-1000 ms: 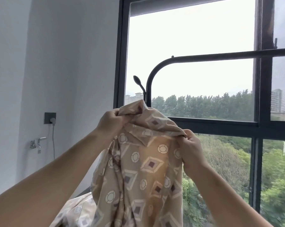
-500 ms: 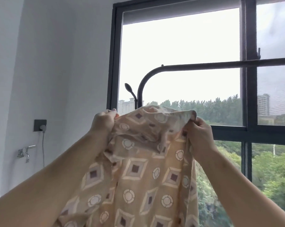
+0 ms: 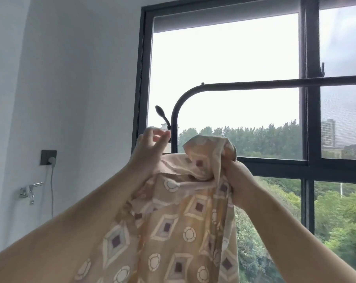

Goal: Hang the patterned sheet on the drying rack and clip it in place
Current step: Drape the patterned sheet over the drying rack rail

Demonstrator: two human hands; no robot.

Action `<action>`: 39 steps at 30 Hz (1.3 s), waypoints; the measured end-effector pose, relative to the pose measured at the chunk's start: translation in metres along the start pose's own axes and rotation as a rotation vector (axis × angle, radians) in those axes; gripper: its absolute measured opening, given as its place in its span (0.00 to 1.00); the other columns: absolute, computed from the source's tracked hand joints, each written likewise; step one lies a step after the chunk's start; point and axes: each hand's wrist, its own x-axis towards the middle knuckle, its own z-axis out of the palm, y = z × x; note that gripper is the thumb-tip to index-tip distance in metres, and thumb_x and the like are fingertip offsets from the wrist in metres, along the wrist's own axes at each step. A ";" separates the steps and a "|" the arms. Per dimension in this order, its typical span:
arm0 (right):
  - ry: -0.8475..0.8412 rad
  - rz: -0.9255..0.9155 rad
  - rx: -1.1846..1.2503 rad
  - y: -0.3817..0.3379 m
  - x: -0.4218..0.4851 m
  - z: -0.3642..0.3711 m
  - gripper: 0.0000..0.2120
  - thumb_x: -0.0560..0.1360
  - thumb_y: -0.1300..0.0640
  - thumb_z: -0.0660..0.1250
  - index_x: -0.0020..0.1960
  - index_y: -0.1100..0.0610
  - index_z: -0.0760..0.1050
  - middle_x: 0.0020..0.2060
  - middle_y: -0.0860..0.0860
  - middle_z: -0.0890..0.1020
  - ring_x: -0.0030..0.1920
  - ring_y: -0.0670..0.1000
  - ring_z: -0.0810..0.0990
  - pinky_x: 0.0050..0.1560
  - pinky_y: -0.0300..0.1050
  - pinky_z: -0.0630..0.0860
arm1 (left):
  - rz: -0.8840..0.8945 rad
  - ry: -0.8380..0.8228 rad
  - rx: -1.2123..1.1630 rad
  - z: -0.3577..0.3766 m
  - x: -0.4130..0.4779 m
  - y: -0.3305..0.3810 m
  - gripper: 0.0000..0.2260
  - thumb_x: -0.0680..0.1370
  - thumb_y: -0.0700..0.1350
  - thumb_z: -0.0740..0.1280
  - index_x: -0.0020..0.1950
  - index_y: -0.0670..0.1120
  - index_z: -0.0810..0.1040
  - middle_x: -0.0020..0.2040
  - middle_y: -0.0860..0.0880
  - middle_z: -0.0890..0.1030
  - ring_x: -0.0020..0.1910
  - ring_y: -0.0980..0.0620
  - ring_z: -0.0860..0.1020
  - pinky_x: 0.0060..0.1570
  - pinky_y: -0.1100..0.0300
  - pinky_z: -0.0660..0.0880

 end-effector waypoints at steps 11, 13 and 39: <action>0.211 -0.136 -0.007 -0.007 0.003 -0.007 0.15 0.76 0.49 0.66 0.35 0.57 0.80 0.31 0.53 0.82 0.33 0.55 0.79 0.44 0.51 0.78 | 0.025 -0.129 0.437 0.005 -0.015 -0.024 0.09 0.78 0.42 0.61 0.45 0.51 0.80 0.40 0.51 0.81 0.42 0.51 0.77 0.37 0.63 0.70; 0.265 -0.143 0.019 -0.008 0.004 -0.012 0.14 0.76 0.50 0.66 0.36 0.57 0.79 0.33 0.54 0.81 0.33 0.55 0.78 0.43 0.52 0.77 | 0.035 -0.032 0.443 -0.005 -0.006 -0.022 0.12 0.78 0.39 0.60 0.49 0.48 0.83 0.43 0.48 0.82 0.43 0.50 0.77 0.39 0.63 0.70; 0.250 -0.114 0.082 -0.008 0.006 -0.007 0.03 0.72 0.63 0.70 0.40 0.57 0.78 0.36 0.55 0.81 0.33 0.54 0.79 0.44 0.52 0.79 | -0.126 -0.421 0.546 -0.032 -0.005 -0.039 0.04 0.69 0.46 0.72 0.36 0.51 0.78 0.35 0.53 0.78 0.36 0.53 0.75 0.32 0.62 0.67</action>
